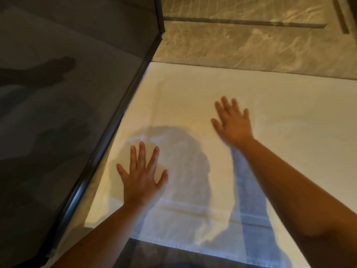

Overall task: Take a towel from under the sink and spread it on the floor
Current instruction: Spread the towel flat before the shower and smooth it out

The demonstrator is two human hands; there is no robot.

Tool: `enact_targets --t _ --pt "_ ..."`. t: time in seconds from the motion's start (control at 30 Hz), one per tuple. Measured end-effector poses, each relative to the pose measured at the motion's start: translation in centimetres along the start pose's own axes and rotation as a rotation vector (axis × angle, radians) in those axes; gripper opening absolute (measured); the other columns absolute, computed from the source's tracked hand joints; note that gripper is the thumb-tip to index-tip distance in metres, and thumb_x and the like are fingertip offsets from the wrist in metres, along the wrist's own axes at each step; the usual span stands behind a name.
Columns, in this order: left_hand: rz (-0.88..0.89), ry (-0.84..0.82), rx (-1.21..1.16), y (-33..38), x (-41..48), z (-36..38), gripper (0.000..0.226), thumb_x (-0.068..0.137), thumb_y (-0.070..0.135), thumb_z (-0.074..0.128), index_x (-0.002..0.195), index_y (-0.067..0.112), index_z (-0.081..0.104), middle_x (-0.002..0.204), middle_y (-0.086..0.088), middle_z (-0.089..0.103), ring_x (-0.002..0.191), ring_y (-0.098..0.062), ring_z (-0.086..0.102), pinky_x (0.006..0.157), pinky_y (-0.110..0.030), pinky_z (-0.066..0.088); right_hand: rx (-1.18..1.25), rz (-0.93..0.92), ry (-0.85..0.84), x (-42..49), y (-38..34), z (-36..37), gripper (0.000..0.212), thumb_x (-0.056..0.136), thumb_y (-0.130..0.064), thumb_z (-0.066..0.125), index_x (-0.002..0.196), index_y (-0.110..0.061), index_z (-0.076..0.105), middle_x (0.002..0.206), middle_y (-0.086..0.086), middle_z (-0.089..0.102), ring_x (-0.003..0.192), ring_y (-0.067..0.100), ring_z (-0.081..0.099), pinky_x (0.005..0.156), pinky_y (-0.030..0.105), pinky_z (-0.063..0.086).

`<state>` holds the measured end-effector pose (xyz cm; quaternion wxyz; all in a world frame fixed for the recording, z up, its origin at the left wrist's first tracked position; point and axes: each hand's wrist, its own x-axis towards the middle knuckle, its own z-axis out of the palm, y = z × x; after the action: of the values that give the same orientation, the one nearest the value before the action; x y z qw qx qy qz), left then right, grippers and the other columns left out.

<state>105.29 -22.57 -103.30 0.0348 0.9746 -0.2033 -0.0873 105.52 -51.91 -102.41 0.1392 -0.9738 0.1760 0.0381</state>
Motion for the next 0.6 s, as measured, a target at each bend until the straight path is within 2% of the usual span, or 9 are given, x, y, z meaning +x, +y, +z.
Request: enact_targets --t 0.13,0.2,0.27,0.33,0.37,0.43,0.5,0.6 --pt "-0.013 -0.015 -0.001 0.1 -0.1 -0.2 0.067 0.077 0.066 0.01 0.133 0.046 -0.022 0.15 0.002 -0.017 0.14 -0.023 -0.013 0.107 -0.065 0.005 -0.012 0.23 0.022 -1.4 6.4 -2.0 0.055 0.095 -0.041 0.03 0.144 -0.023 0.013 0.157 0.002 0.004 0.143 0.026 -0.001 0.112 0.056 0.007" --pt "-0.014 -0.022 0.011 0.1 -0.1 -0.2 0.068 0.077 0.067 0.009 0.133 0.047 -0.024 0.15 0.002 -0.018 0.139 -0.021 -0.016 0.107 -0.065 0.004 -0.012 0.306 0.048 -2.8 6.8 -2.2 0.056 0.095 -0.038 0.03 0.144 -0.018 0.015 0.157 0.006 0.005 0.143 0.028 0.0 0.112 0.058 0.009" --pt "-0.014 -0.025 0.014 0.1 0.0 -0.3 0.068 0.077 0.066 0.01 0.134 0.046 -0.021 0.152 0.0 -0.013 0.14 -0.023 -0.014 0.107 -0.065 0.005 0.025 0.26 0.086 -4.2 4.8 -1.9 0.056 0.093 -0.034 0.039 0.143 -0.013 0.022 0.156 0.011 0.011 0.142 0.033 0.004 0.109 0.061 0.011" --pt "-0.011 -0.03 0.021 0.3 -0.1 -0.6 0.068 0.077 0.065 0.011 0.136 0.044 -0.015 0.156 -0.004 -0.003 0.142 -0.026 -0.006 0.106 -0.066 0.007 0.055 0.089 0.055 -6.4 1.8 -0.8 0.057 0.091 -0.033 0.045 0.142 -0.016 0.024 0.155 0.012 0.012 0.142 0.034 0.006 0.108 0.061 0.012" --pt "-0.003 -0.029 0.025 0.3 -0.1 -0.7 0.068 0.077 0.064 0.012 0.137 0.043 -0.013 0.156 -0.005 0.0 0.142 -0.027 -0.004 0.106 -0.066 0.008 0.044 0.003 0.012 -7.7 0.6 0.0 0.058 0.092 -0.035 0.044 0.143 -0.019 0.022 0.155 0.009 0.011 0.143 0.032 0.004 0.109 0.059 0.012" --pt "0.003 -0.026 0.035 0.4 -0.1 -0.8 0.068 0.078 0.064 0.012 0.137 0.042 -0.012 0.156 -0.007 0.002 0.142 -0.028 -0.003 0.106 -0.067 0.009 -0.004 -0.053 -0.053 -10.0 0.1 1.1 0.058 0.093 -0.042 0.036 0.144 -0.026 0.014 0.157 0.003 0.005 0.143 0.025 -0.003 0.112 0.053 0.008" --pt "0.004 -0.022 0.041 0.4 -0.1 -1.0 0.068 0.078 0.063 0.013 0.138 0.041 -0.01 0.156 -0.007 0.002 0.142 -0.028 -0.003 0.106 -0.067 0.009 -0.016 0.021 -0.044 -11.1 2.3 0.9 0.058 0.093 -0.044 0.031 0.144 -0.027 0.01 0.157 -0.001 0.001 0.143 0.021 -0.008 0.113 0.05 0.007" --pt "0.012 -0.041 0.033 0.5 0.0 -1.0 0.069 0.079 0.062 0.019 0.141 0.038 0.001 0.157 -0.007 0.003 0.142 -0.028 -0.004 0.105 -0.068 0.008 -0.024 0.231 0.002 -13.0 7.4 -0.4 0.057 0.094 -0.042 0.029 0.144 -0.026 0.009 0.157 0.001 0.001 0.144 0.024 -0.004 0.113 0.052 0.008"
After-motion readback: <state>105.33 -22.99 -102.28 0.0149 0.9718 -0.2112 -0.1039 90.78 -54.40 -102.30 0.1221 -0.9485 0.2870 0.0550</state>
